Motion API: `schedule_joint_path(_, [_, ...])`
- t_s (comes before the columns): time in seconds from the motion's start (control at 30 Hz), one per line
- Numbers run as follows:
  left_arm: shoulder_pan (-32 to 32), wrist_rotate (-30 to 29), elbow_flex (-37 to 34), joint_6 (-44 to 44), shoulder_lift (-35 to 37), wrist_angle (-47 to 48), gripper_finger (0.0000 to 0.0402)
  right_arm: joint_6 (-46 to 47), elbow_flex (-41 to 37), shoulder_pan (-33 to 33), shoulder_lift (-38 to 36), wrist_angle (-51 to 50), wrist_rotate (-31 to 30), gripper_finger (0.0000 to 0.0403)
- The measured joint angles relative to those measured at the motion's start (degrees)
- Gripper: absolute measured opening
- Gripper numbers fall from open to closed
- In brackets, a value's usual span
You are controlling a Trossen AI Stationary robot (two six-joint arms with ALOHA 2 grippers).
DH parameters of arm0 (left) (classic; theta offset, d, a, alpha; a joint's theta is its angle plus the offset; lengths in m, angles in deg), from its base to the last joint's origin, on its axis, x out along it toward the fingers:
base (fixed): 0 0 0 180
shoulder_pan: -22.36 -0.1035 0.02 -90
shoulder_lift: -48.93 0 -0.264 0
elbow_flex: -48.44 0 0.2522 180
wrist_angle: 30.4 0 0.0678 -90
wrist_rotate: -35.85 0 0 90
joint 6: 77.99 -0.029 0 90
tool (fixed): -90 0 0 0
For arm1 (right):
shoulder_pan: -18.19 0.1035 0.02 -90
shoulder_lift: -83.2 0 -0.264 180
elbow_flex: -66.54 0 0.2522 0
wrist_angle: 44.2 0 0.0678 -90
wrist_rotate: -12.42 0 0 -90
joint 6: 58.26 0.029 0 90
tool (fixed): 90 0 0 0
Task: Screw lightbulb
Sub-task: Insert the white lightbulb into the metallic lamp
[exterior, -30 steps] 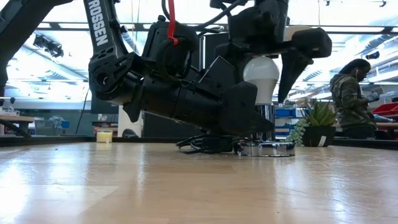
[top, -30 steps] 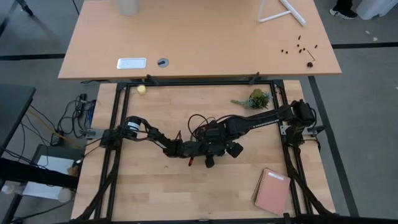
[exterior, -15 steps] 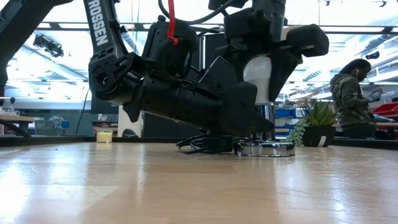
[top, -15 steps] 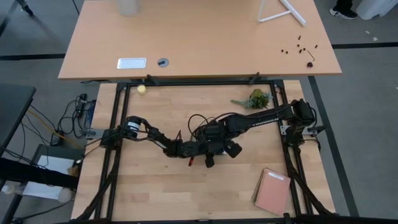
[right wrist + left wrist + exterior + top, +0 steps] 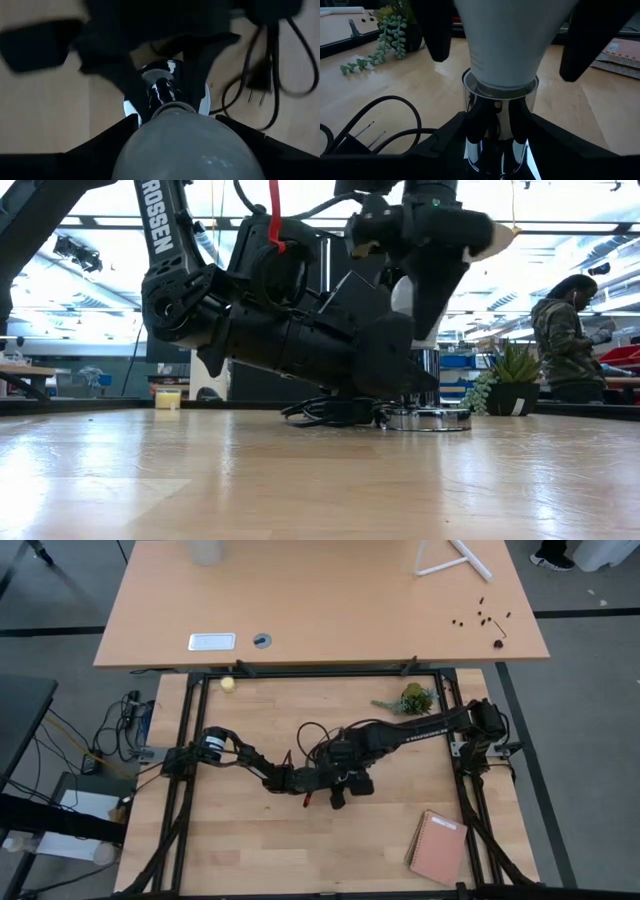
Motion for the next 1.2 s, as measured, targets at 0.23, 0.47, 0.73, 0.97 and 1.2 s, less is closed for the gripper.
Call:
schedule_joint_path(0.23, [0.0, -0.2, 0.0, 0.1, 0.0, 0.0, 0.0198, 18.6, 0.0, -0.7, 0.0, 1.4, 0.0, 0.0262])
schedule_joint_path(0.47, [0.1, -0.3, 0.0, 0.3, 0.0, -0.1, 0.0198, 30.3, -2.4, -0.7, -0.4, 4.8, 0.0, 0.0288])
schedule_joint_path(0.73, [0.3, -0.4, 0.0, 0.1, 0.0, -0.3, 0.0198, 27.0, -2.6, -0.8, -0.8, 4.8, 0.2, 0.0291])
schedule_joint_path(0.97, [0.3, -0.7, -0.1, 0.2, 0.0, -0.3, 0.0198, 12.4, 0.5, -0.8, -0.5, 3.1, -0.4, 0.0328])
schedule_joint_path(1.2, [0.3, -0.7, -0.1, 0.2, 0.0, -0.3, 0.0198, -11.4, 0.5, 0.4, -0.5, 2.3, -0.2, 0.0366])
